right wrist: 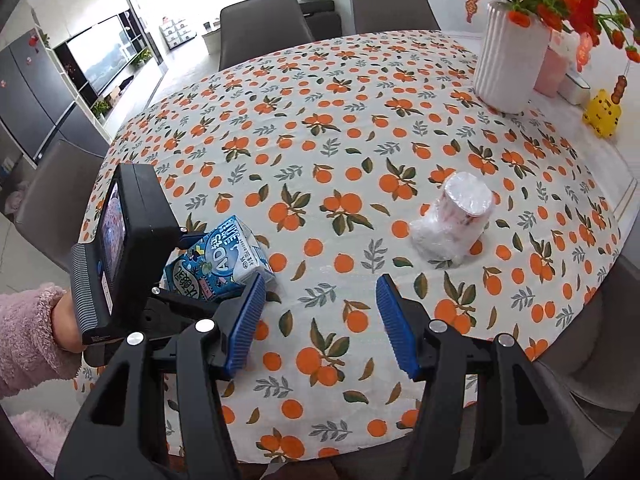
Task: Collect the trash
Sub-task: 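Grasp the white wrapped cup with the right gripper while the left gripper holds the packet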
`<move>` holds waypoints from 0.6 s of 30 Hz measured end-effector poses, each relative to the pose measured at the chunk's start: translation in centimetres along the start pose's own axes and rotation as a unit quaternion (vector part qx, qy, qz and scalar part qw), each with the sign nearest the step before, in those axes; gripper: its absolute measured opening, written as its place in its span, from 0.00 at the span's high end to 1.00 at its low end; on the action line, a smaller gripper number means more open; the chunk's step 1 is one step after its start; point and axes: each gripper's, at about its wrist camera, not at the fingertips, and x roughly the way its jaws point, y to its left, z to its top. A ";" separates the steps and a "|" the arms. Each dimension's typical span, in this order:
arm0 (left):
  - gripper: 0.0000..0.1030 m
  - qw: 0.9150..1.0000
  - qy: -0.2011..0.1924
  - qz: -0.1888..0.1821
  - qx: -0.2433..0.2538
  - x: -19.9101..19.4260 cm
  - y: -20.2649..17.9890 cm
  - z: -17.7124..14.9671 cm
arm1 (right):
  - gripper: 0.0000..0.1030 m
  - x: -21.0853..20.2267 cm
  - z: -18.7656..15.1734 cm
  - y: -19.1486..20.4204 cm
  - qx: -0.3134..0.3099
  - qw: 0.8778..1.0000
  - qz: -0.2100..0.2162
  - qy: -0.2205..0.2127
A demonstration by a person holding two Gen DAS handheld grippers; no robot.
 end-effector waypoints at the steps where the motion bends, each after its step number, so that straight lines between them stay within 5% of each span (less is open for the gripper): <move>1: 0.29 1.000 -0.004 -0.003 0.003 0.1 -0.3 0.8 | 0.45 0.0 0.1 -0.7 0.008 1.000 -0.006 -0.002; 18: 0.29 0.998 -0.031 -0.034 0.040 4.0 -3.1 11.4 | 0.41 6.8 4.0 -11.2 0.091 0.994 -0.061 -0.013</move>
